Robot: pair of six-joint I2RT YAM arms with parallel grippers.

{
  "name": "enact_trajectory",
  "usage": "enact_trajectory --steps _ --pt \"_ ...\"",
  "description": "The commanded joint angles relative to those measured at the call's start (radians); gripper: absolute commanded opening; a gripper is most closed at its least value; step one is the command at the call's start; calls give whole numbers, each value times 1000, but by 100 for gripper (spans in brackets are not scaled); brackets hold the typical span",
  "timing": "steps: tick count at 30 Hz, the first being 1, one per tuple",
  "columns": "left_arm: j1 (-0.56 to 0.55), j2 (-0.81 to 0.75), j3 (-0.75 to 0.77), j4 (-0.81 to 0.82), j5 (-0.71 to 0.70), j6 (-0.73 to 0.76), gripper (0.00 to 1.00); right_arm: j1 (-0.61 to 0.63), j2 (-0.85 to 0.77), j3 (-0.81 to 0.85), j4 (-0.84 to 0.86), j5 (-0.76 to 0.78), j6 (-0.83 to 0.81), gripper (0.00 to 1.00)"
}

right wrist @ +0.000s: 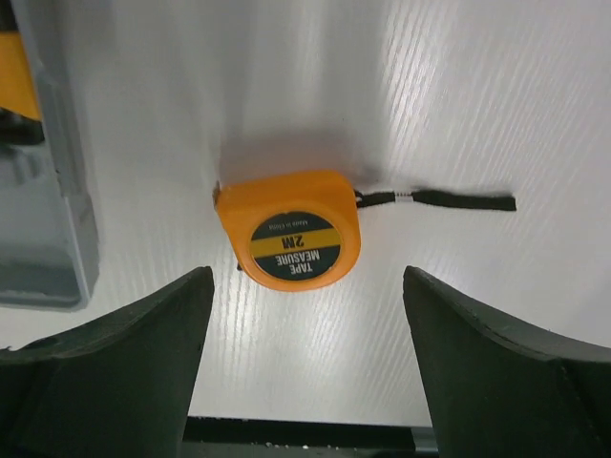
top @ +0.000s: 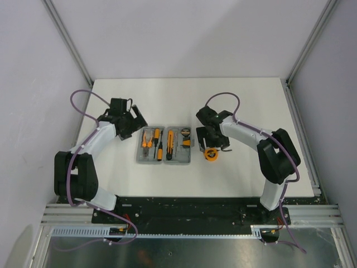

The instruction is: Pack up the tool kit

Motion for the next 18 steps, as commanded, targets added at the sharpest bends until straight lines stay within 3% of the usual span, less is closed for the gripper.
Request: enact_trajectory --steps 1,7,18 --pt "14 -31 -10 18 -14 1 97 19 20 -3 -60 7 4 86" --pt "27 -32 -17 18 -13 3 97 12 77 0 5 -46 -7 86" --pt "32 -22 -19 18 -1 0 96 -1 147 0 78 7 -5 84"
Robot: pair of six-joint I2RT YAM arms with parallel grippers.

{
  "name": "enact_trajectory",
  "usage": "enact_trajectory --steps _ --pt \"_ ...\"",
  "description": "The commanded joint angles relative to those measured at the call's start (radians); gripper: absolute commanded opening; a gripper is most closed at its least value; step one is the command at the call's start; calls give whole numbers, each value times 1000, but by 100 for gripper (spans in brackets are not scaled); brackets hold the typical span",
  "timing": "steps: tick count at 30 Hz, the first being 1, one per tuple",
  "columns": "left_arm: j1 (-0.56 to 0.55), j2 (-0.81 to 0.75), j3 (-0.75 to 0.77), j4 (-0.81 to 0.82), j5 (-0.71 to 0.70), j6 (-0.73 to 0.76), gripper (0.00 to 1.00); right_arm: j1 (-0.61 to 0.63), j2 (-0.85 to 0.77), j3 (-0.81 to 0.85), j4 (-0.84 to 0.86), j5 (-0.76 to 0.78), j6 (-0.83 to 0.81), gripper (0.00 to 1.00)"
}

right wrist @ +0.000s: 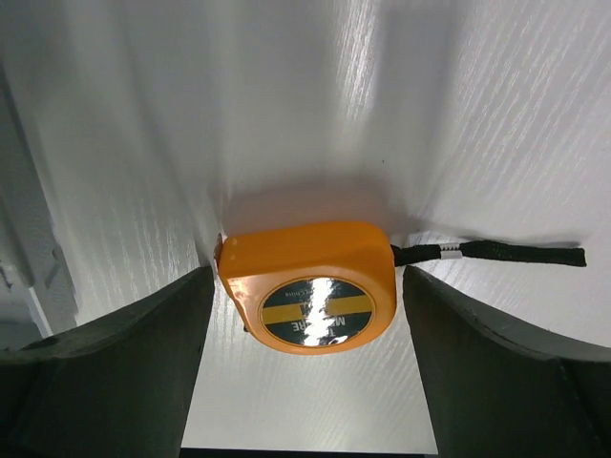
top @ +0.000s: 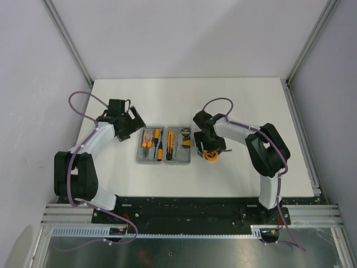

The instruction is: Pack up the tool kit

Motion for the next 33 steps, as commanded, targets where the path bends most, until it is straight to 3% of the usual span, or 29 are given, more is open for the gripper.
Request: enact_trajectory --steps 1,4,8,12,20,28,33 --pt "8 -23 -5 19 -3 0 97 -7 20 1 58 45 -8 82" --pt "8 -23 -6 18 -2 1 97 -15 19 1 65 23 -7 69" --pt "8 -24 -10 18 -3 1 97 -15 3 2 62 8 -8 42" --pt "11 -27 -15 18 -10 -1 97 -18 -64 18 74 10 4 30" --pt "36 18 -43 18 48 -44 95 39 -190 177 163 -140 -117 31" --pt "57 35 -46 18 69 -47 95 128 -23 412 152 -553 -239 31" --pt "68 37 -51 18 74 -46 95 147 80 472 189 -758 -203 32"
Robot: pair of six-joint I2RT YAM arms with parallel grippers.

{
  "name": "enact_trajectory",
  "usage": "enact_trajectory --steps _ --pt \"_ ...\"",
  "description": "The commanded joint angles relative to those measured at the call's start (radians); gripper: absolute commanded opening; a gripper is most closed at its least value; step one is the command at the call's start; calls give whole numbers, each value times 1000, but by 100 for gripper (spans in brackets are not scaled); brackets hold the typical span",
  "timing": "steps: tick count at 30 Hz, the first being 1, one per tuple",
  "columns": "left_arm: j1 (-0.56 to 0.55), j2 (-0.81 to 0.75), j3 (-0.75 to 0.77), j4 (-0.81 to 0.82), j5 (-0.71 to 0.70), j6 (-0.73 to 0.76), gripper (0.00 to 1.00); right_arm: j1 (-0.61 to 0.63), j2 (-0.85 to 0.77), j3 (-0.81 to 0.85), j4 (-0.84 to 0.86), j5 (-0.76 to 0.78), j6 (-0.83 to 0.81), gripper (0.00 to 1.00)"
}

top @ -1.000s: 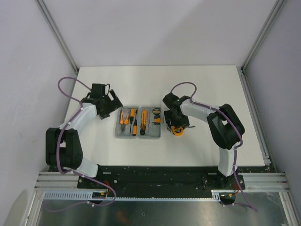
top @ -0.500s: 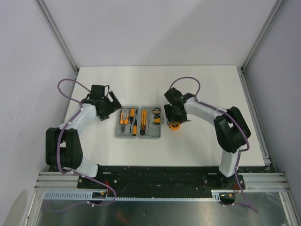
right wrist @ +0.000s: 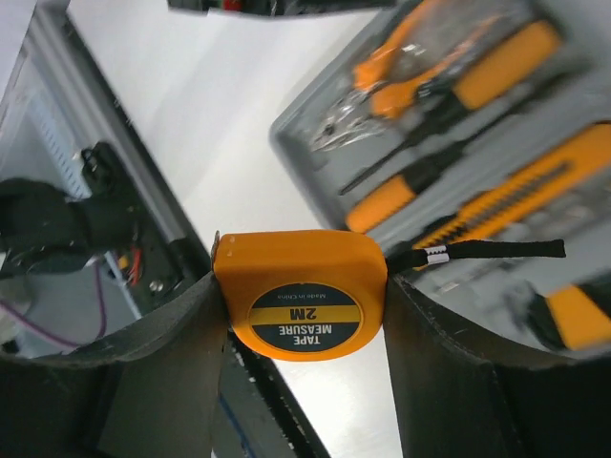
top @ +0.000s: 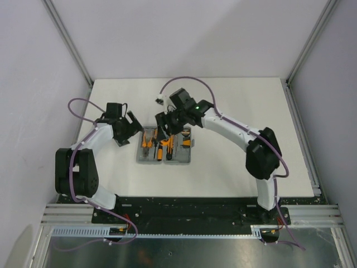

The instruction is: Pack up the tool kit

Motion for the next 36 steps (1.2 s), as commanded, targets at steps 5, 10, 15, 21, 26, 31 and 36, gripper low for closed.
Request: enact_trajectory --steps 5,10,15,21,26,31,36 --pt "20 11 -2 17 18 -14 95 -26 118 -40 116 -413 71 33" --pt "20 17 2 17 19 -11 95 -65 104 -112 134 -406 98 34" --pt "21 26 5 17 25 -10 95 -109 87 -198 139 -377 114 33" --pt "21 28 7 17 26 -9 95 -137 85 -269 138 -329 97 31" --pt "20 29 3 18 26 -9 95 -143 53 -291 122 -236 94 30" --pt "21 32 1 17 26 -10 95 -120 29 -283 77 -86 126 30" --pt "20 42 -1 18 20 -25 95 -70 36 -258 -20 78 171 30"
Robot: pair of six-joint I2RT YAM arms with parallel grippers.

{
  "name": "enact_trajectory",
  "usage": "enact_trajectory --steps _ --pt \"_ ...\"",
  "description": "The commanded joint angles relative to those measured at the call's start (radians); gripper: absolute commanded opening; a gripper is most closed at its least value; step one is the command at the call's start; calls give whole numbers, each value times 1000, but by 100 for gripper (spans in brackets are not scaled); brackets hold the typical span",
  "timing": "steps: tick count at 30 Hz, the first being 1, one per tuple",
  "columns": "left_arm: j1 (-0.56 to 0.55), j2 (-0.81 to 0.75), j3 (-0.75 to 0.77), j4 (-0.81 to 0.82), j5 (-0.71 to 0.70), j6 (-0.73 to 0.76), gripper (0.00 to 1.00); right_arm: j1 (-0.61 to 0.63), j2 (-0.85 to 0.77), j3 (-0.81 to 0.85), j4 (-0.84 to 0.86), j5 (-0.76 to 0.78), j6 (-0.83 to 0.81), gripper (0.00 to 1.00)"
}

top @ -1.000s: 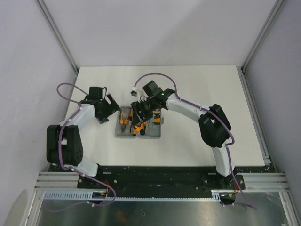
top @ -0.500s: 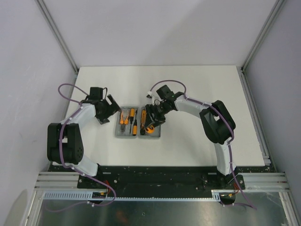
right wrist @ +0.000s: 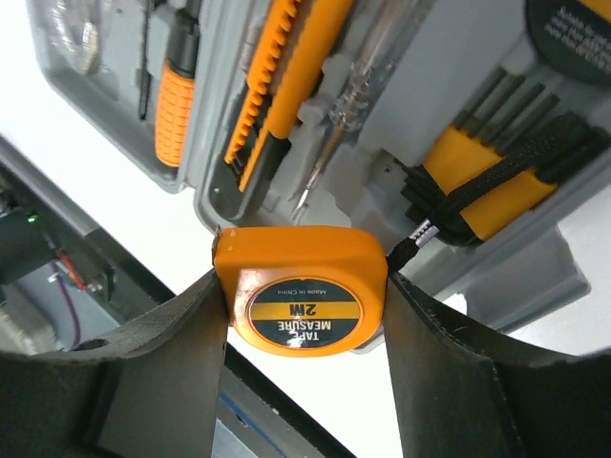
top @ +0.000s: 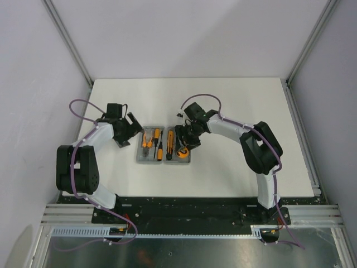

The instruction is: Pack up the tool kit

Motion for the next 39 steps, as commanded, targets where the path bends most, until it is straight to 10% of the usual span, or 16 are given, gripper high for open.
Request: enact_trajectory --steps 1,6,15,39 --pt "7 15 -1 18 4 -29 95 52 -42 37 -90 169 50 30" --pt "8 27 -36 17 -37 -88 93 77 -23 33 -101 223 75 30" --pt "9 -22 -121 16 -104 -153 55 110 -17 29 -142 358 112 32" --pt "9 -26 -128 16 -87 -150 52 198 -24 -39 22 754 161 33"
